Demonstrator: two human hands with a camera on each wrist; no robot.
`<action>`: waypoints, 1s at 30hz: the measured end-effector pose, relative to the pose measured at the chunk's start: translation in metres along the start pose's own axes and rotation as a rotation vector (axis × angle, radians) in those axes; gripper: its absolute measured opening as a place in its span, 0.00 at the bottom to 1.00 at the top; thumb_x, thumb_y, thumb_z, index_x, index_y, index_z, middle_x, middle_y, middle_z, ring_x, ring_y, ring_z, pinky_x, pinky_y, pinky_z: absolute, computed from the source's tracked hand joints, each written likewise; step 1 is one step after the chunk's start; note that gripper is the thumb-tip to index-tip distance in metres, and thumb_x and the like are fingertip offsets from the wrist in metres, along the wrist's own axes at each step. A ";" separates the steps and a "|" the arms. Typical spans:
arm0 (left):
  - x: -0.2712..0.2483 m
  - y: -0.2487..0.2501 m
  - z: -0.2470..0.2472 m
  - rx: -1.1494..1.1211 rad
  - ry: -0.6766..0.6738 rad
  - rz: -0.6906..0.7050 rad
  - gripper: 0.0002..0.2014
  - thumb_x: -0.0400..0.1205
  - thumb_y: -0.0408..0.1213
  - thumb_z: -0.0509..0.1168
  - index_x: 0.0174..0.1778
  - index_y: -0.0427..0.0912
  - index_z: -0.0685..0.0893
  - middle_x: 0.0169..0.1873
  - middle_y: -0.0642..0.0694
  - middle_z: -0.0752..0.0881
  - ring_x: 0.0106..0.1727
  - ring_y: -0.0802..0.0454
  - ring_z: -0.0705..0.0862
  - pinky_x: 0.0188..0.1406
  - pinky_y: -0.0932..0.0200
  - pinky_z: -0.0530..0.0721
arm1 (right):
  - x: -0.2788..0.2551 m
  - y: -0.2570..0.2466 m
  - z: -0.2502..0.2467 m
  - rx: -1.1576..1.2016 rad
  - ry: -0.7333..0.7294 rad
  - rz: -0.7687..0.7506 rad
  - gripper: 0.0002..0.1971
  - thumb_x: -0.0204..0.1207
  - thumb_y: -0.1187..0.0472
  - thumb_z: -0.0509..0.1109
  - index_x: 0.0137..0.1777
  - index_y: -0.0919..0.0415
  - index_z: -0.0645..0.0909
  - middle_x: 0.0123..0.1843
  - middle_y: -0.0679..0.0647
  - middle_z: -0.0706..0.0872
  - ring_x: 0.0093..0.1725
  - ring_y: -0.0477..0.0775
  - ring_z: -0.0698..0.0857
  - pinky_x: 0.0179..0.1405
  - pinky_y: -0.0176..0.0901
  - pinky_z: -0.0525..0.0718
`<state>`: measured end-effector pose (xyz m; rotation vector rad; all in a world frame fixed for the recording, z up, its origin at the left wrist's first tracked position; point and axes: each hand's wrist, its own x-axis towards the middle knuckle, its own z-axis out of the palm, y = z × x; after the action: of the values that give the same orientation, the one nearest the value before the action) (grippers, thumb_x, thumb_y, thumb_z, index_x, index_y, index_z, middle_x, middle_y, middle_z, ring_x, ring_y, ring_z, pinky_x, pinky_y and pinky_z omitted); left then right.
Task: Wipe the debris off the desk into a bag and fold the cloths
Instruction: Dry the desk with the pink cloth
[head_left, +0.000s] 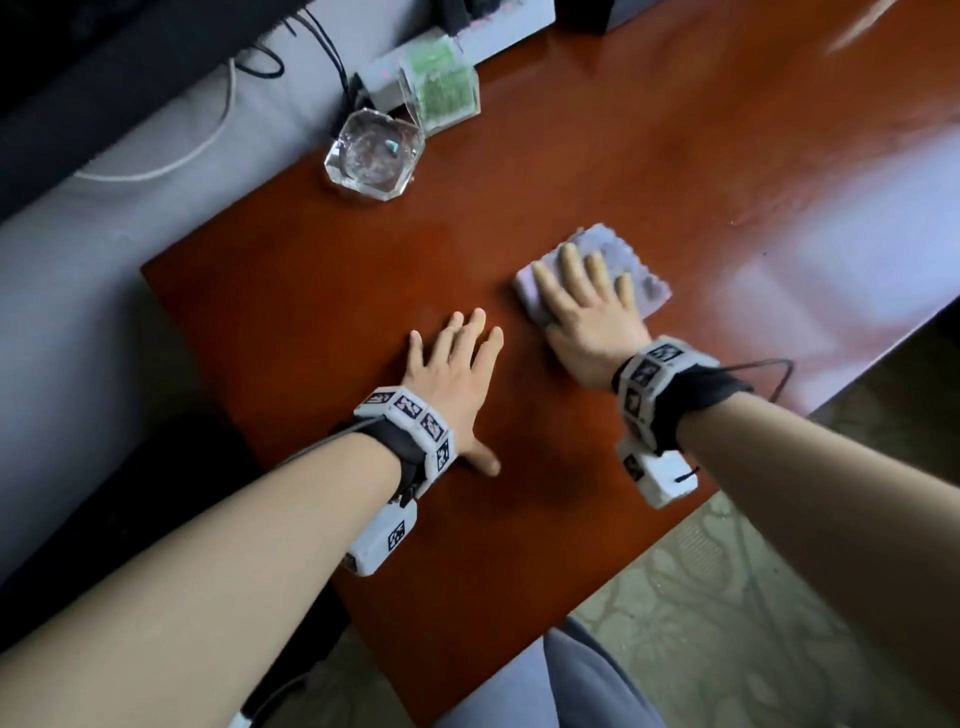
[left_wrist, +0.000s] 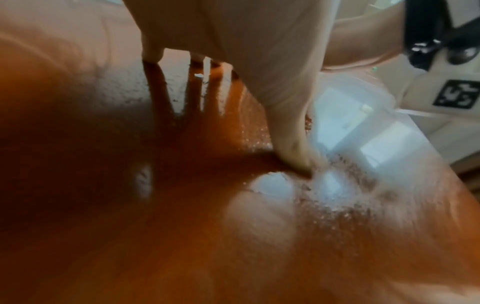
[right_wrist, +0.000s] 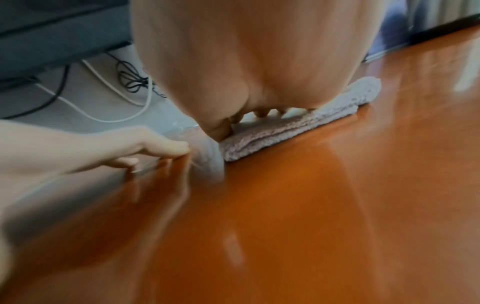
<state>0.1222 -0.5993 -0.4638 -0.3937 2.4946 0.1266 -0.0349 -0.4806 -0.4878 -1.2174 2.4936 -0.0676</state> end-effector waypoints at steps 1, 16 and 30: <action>0.001 -0.004 -0.004 -0.043 0.056 0.008 0.64 0.61 0.71 0.76 0.86 0.49 0.49 0.85 0.45 0.47 0.86 0.42 0.50 0.81 0.34 0.58 | 0.005 -0.014 0.003 0.004 -0.020 -0.034 0.36 0.80 0.54 0.57 0.85 0.47 0.45 0.87 0.56 0.42 0.85 0.66 0.44 0.79 0.70 0.47; 0.052 -0.065 -0.028 -0.277 0.054 -0.358 0.79 0.53 0.75 0.76 0.86 0.43 0.34 0.85 0.40 0.32 0.86 0.39 0.36 0.82 0.28 0.51 | 0.124 -0.037 -0.030 -0.028 -0.030 -0.080 0.35 0.80 0.52 0.53 0.85 0.42 0.43 0.87 0.54 0.40 0.85 0.64 0.43 0.80 0.70 0.45; 0.047 -0.067 -0.029 -0.175 0.079 -0.354 0.76 0.51 0.80 0.72 0.86 0.46 0.41 0.86 0.39 0.42 0.86 0.36 0.46 0.80 0.29 0.58 | 0.128 0.012 -0.042 0.069 -0.050 0.053 0.34 0.81 0.48 0.54 0.84 0.36 0.42 0.87 0.49 0.37 0.85 0.58 0.39 0.82 0.65 0.40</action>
<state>0.0900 -0.6796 -0.4671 -0.9206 2.4542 0.1892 -0.1299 -0.5763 -0.4893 -1.1118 2.4573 -0.1069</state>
